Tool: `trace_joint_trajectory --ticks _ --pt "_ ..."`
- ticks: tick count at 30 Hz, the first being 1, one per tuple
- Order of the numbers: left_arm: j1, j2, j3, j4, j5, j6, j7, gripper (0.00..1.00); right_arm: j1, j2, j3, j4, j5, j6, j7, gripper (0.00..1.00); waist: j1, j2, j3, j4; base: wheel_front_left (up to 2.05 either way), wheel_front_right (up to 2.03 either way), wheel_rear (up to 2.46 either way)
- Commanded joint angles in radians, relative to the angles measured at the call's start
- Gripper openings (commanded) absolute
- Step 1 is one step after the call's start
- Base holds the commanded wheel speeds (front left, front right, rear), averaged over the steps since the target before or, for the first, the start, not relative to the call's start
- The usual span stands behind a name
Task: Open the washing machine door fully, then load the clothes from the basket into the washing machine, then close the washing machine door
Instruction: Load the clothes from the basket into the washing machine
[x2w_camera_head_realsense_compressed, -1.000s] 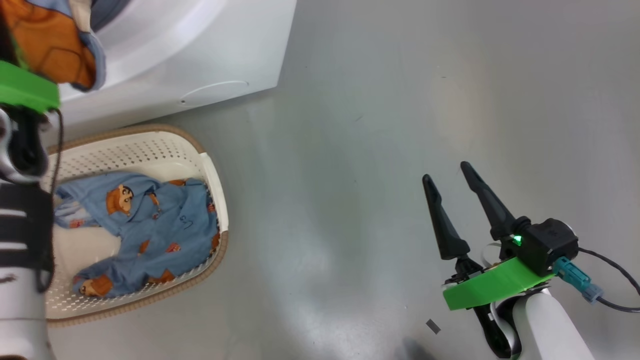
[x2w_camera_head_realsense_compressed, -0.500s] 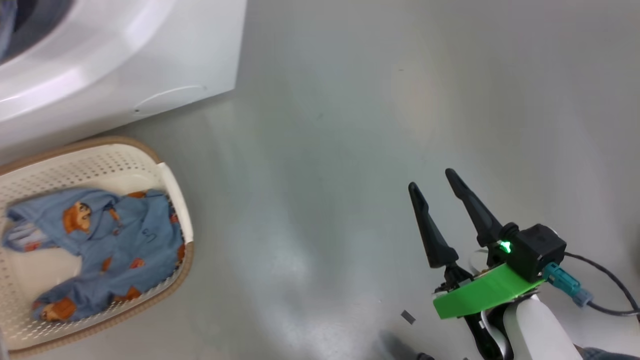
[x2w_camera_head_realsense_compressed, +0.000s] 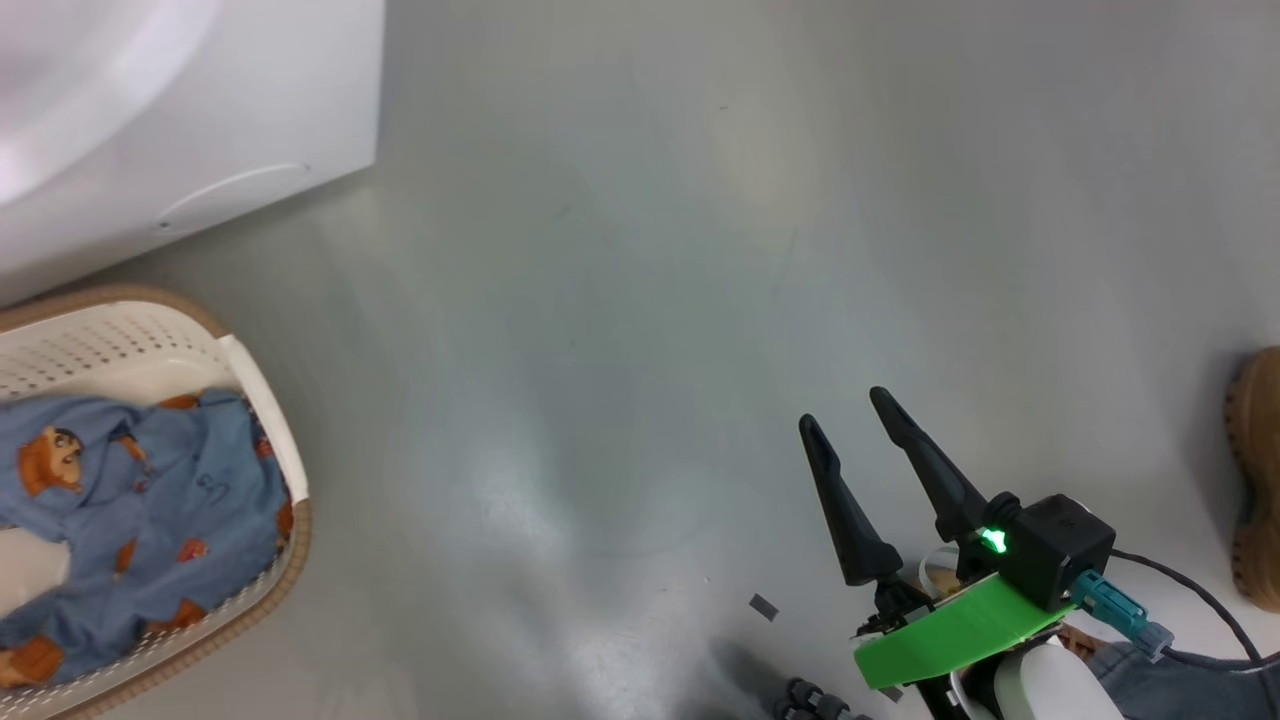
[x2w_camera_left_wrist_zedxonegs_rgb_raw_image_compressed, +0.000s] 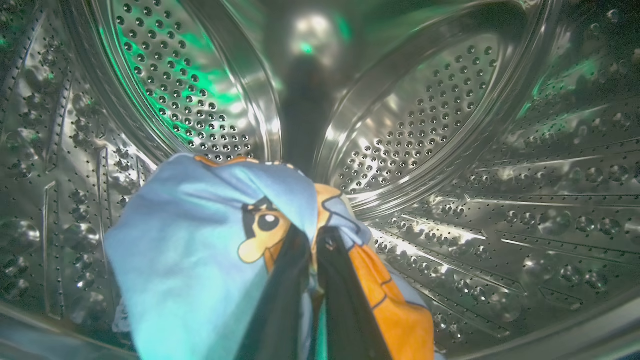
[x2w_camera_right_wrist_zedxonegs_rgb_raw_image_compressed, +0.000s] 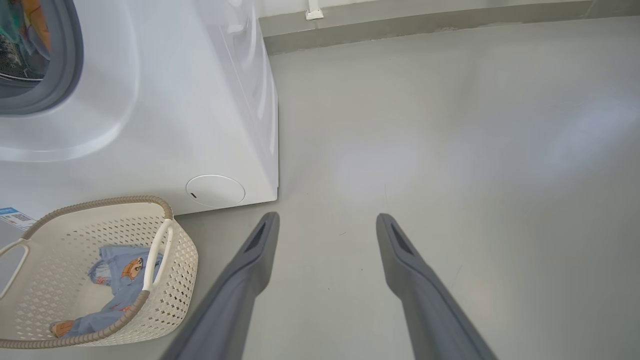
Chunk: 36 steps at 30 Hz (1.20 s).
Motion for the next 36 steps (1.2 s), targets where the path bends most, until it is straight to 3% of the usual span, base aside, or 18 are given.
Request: trace_joint_trajectory --ticks 1,8,15,25,28,29,30,36 --pt "-0.033 0.048 -0.005 -0.007 0.017 -0.004 -0.011 0.00 0.034 -0.008 0.028 -0.029 0.013 0.002 -0.005 1.00 0.0000 0.0000 0.017 -0.020 0.00 0.00 0.00" --pt "-0.074 0.062 -0.019 -0.038 0.042 -0.011 -0.028 0.00 0.036 -0.008 0.039 -0.041 0.029 0.002 -0.005 1.00 0.0000 0.0000 0.039 -0.036 0.00 0.00 0.00" --pt "-0.021 0.076 0.062 -0.212 0.105 0.048 -0.031 0.00 0.028 -0.008 0.046 -0.047 0.046 0.002 -0.005 1.00 0.0000 0.0000 0.056 -0.047 0.00 0.00 0.00" --pt "-0.007 0.085 -0.038 -0.044 0.215 0.044 -0.012 0.02 0.039 -0.008 0.049 -0.038 0.039 0.002 -0.005 1.00 0.0000 0.0000 0.029 -0.042 0.00 0.00 0.00" --pt "-0.029 0.083 -0.067 0.001 0.236 0.040 0.000 0.42 0.040 -0.008 0.044 -0.037 0.036 0.002 -0.005 1.00 0.0000 0.0000 0.025 -0.035 0.00 0.00 0.00" --pt "-0.035 0.081 -0.073 0.014 0.240 0.041 0.001 0.80 0.040 -0.008 0.042 -0.035 0.035 0.002 -0.005 1.00 0.0000 0.0000 0.023 -0.033 0.00 0.00 0.00" --pt "-0.040 0.080 -0.081 0.026 0.246 0.044 0.003 1.00 0.040 -0.008 0.040 -0.034 0.033 0.002 -0.005 1.00 0.0000 0.0000 0.021 -0.030 0.00 0.00 0.00" --pt "-0.057 0.042 -0.114 0.105 0.260 0.060 0.035 1.00 0.030 -0.008 0.031 -0.028 0.024 0.002 -0.005 1.00 0.0000 0.0000 -0.004 -0.001 0.00 0.00 0.00"
